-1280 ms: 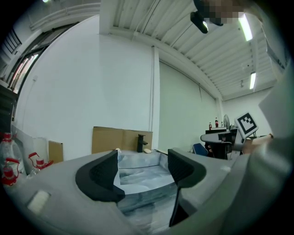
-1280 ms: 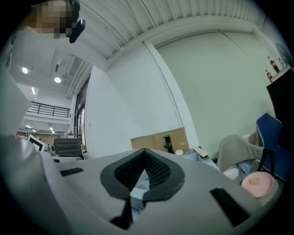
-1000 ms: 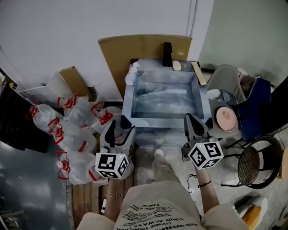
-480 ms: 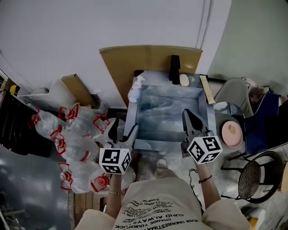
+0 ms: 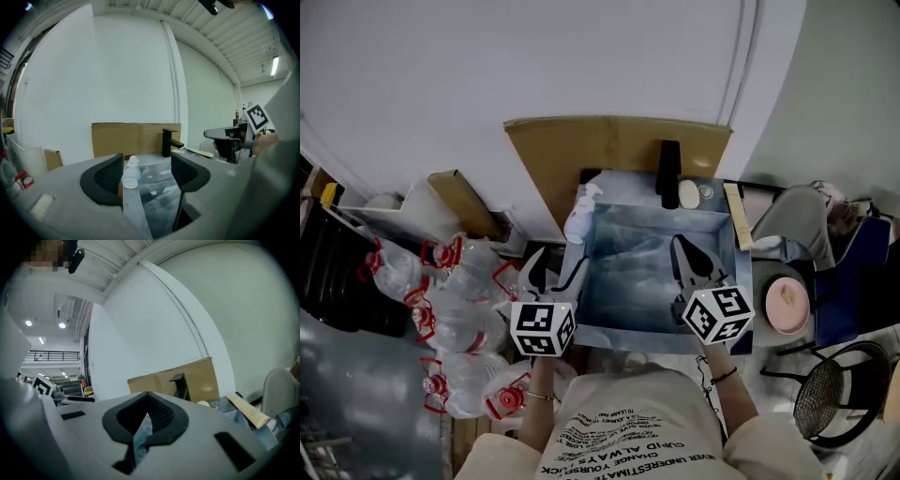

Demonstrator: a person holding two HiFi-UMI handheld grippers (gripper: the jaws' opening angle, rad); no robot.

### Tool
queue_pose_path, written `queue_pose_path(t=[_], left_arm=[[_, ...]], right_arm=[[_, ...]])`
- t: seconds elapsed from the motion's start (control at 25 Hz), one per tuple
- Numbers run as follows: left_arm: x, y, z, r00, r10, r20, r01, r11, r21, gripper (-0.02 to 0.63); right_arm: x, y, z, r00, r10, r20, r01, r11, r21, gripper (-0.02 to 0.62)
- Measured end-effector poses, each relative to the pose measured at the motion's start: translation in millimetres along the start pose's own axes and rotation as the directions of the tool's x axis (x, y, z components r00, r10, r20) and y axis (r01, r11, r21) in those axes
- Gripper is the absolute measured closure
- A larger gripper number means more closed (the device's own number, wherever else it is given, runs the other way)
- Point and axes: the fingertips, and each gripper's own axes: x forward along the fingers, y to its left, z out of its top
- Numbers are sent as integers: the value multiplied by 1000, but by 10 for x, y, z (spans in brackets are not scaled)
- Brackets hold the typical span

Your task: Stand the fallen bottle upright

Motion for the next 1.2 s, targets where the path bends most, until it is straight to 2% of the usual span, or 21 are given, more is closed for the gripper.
queue_pose_path(t=[0.2,0.4,0.76,1.04,1.12,1.2], left_arm=[[258,72,11,999,-3,-38,4,1000,9,278],[514,166,-20,993,-14,-115,16,1000,21,278],[1078,317,-122,965,-39,-260,51,998,41,278],[1500,450,-351,901,-78,-427,101,994,31,278],[1609,491,-420,875,-90,-475,115,993,23,278],[1707,521,-517,839,-109,-533,127,992,-3,278]], right_arm=[[198,6,-58,999,42,-20,-42,999,3,592],[364,28,-133,997,72,-41,-72,997,5,592],[665,46,-392,991,96,-94,-91,994,55,592],[875,68,-622,985,89,-147,-76,992,96,592],[923,57,-675,984,83,-158,-66,992,106,592],[965,41,-712,984,74,-159,-54,991,123,592]])
